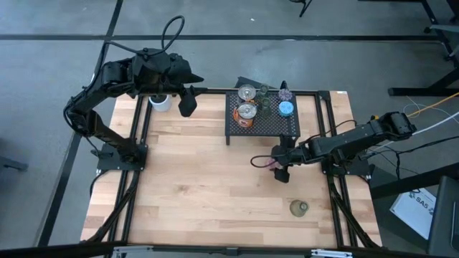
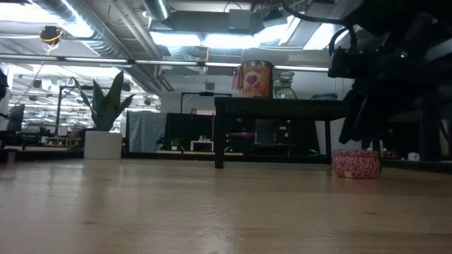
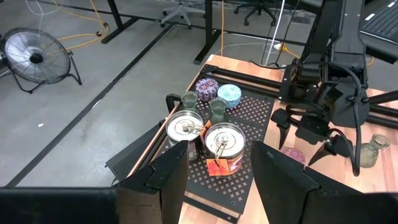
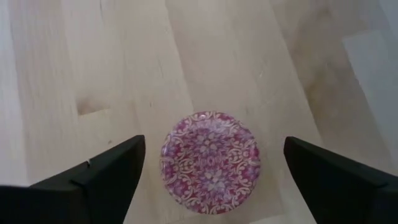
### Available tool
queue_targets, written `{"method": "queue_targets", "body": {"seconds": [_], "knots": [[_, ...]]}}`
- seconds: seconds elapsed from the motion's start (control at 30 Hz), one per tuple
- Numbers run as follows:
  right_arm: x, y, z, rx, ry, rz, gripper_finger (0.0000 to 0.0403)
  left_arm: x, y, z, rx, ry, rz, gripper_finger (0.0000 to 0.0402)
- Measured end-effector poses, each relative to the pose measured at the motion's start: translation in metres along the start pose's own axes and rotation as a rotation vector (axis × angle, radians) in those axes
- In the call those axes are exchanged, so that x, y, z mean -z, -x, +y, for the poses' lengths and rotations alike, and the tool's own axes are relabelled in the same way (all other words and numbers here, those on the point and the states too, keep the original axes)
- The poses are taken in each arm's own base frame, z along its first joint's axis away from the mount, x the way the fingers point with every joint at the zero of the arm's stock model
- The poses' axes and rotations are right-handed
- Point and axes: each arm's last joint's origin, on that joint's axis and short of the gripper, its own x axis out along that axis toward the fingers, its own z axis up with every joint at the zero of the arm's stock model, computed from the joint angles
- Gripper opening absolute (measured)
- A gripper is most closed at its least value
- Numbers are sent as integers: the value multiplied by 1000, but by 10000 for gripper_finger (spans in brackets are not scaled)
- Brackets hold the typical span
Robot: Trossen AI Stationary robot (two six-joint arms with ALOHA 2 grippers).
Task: Pick & Place candle stick holders
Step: Put the pink scented candle on the shelf aligned with the blue scented candle
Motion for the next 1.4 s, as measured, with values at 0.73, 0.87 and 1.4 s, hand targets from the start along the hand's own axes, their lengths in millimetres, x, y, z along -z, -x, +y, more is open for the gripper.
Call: {"method": "queue_targets", "body": {"seconds": [0.73,0.87,1.4], "knots": [[4,-17,3,-6,-27,76,395,0,0,0,0,0,0,169],[5,-18,3,-7,-28,87,395,0,0,0,0,0,0,168],[7,-18,3,-3,-77,109,321,0,0,0,-1,0,0,168]]}}
